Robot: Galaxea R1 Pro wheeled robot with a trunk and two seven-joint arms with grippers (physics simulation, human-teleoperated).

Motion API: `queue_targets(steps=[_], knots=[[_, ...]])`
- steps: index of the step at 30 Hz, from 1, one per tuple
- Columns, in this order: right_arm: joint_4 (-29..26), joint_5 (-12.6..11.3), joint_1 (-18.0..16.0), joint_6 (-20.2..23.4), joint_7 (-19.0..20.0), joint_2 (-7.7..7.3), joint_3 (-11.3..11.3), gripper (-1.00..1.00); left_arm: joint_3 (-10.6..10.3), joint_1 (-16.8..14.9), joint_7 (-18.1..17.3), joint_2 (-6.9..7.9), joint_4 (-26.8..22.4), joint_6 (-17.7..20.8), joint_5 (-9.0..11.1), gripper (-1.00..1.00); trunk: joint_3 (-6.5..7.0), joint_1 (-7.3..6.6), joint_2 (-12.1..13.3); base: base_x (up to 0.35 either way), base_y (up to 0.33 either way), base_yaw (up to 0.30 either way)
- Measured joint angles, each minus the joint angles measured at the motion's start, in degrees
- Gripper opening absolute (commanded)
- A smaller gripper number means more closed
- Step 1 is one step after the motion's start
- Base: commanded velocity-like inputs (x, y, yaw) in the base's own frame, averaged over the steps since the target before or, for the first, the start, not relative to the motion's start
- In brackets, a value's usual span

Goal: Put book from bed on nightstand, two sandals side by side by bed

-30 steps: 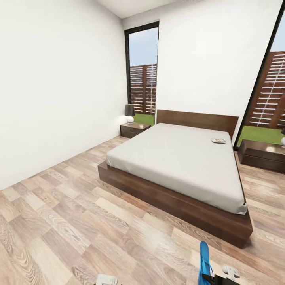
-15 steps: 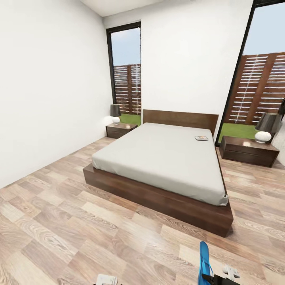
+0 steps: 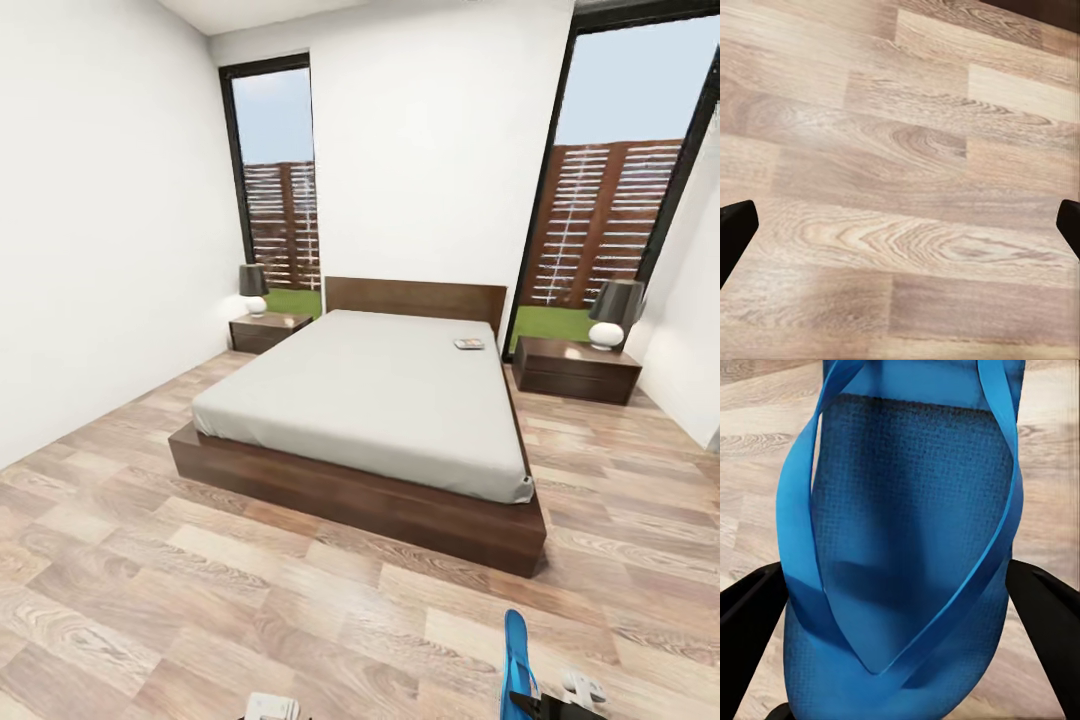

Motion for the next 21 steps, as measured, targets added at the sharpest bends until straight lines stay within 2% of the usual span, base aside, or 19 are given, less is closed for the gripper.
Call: queue_targets(steps=[21], knots=[[-0.01,-0.01,0.00,-0.01,-0.02,0.00,-0.06,-1.00,-0.07,0.07,0.00,-0.64,0.00,0.00,-0.09,1.00,0.00,0.00,0.00,0.000,0.000,-0.244]])
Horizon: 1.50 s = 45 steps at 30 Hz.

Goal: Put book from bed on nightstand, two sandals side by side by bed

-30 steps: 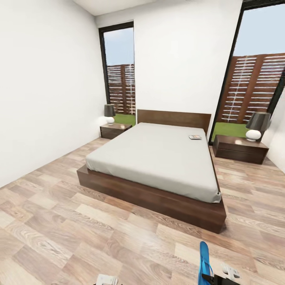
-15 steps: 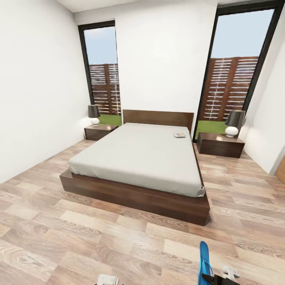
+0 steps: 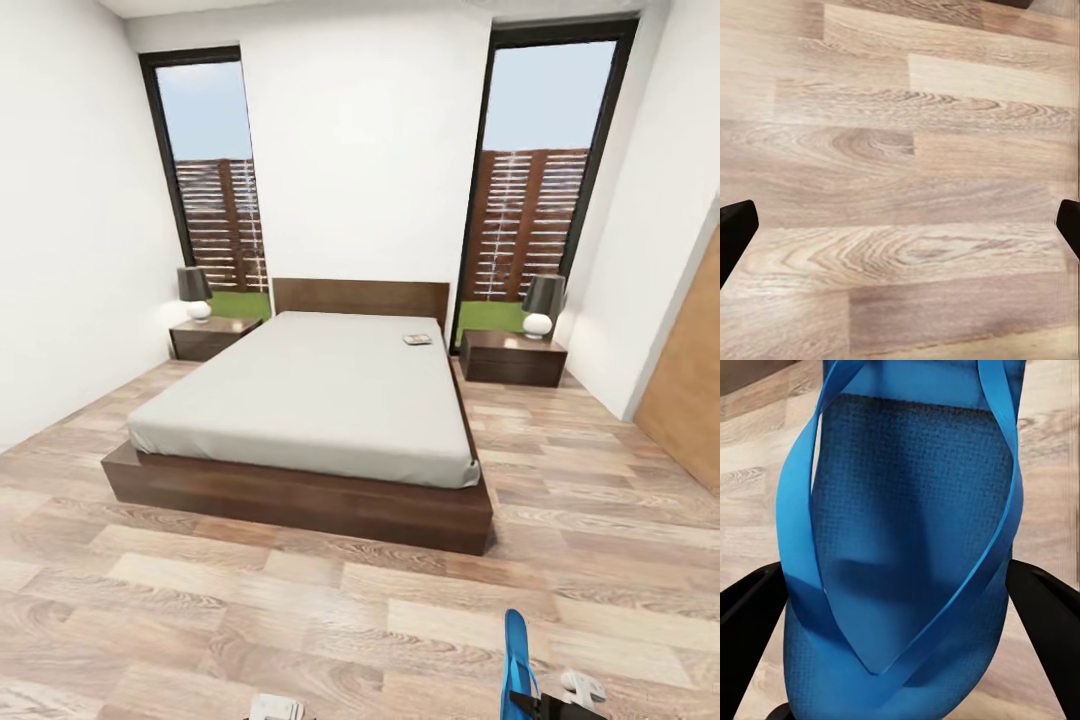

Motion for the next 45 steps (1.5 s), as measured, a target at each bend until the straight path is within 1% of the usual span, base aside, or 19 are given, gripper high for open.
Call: queue_targets(steps=[27,45], knots=[[0.00,-0.02,0.00,0.01,0.02,0.00,0.01,-1.00,-0.03,0.02,0.00,-0.09,0.00,0.00,-0.05,1.00,0.00,0.00,0.00,0.000,0.000,-0.246],[0.00,0.01,0.00,0.01,0.19,0.00,0.06,-1.00,-0.03,0.02,0.00,-0.09,0.00,0.00,-0.08,1.00,0.00,0.00,0.00,0.000,0.000,-0.291]])
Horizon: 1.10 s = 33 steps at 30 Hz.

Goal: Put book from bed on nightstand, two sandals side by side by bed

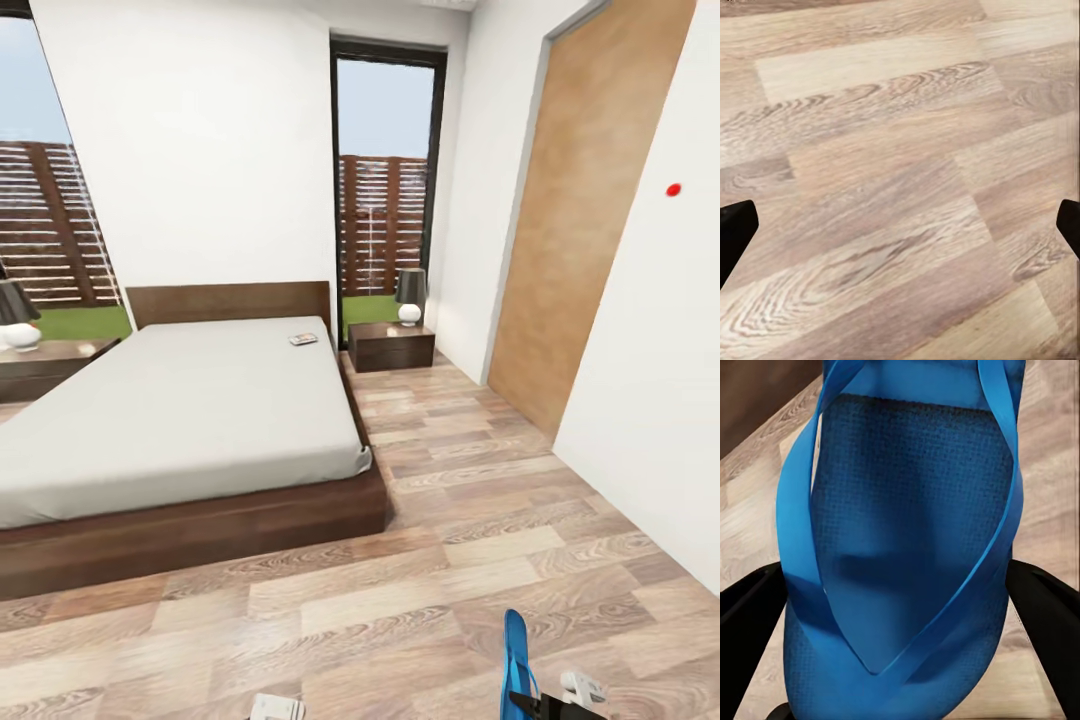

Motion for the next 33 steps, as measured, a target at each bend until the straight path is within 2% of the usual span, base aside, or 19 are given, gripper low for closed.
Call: queue_targets(steps=[33], knots=[[0.00,0.01,0.00,0.00,-0.13,0.00,0.03,-1.00,0.00,0.00,0.00,0.00,0.00,0.00,0.00,1.00,0.00,0.00,0.00,0.000,0.000,-0.300]])
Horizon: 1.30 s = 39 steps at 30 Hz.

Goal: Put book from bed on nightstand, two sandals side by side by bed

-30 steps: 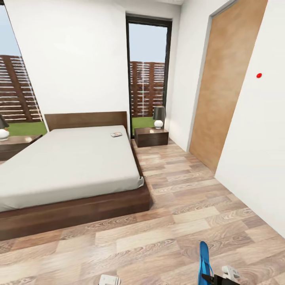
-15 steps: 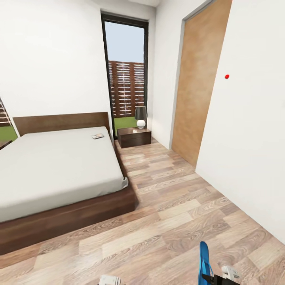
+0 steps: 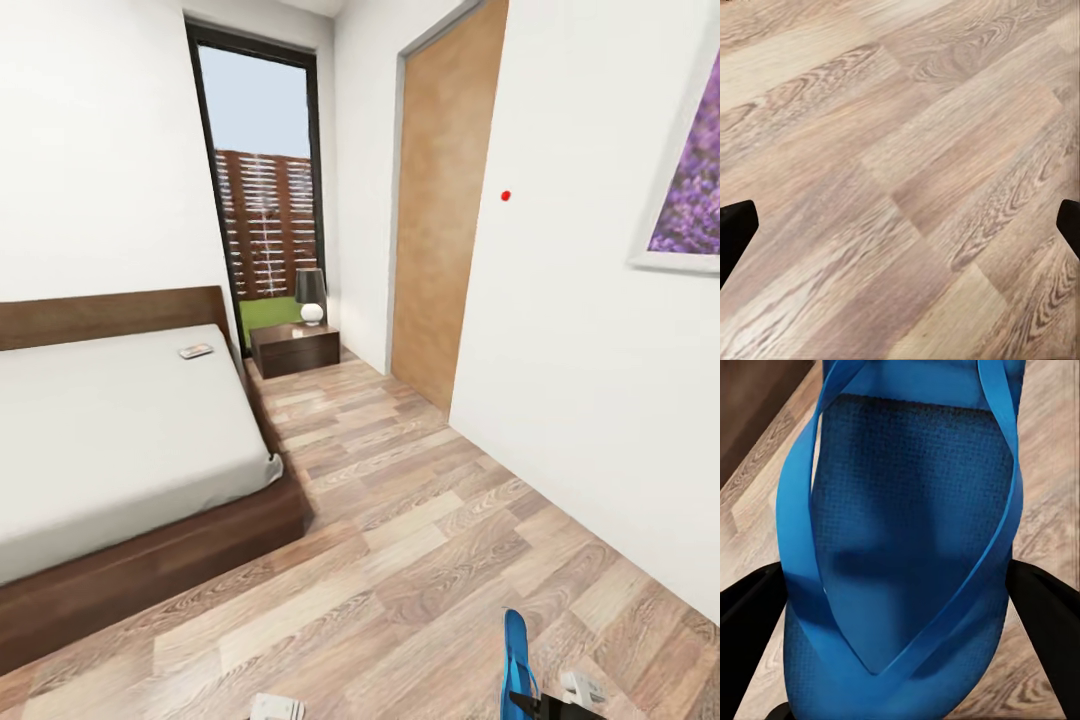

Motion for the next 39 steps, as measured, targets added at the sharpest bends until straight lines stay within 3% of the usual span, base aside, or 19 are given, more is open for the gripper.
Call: queue_targets(steps=[39], knots=[[0.00,0.01,0.00,0.00,-0.03,0.00,0.00,-1.00,-0.07,0.00,0.00,-0.02,0.00,0.00,0.00,1.00,0.00,0.00,0.00,0.000,0.000,-0.300]])
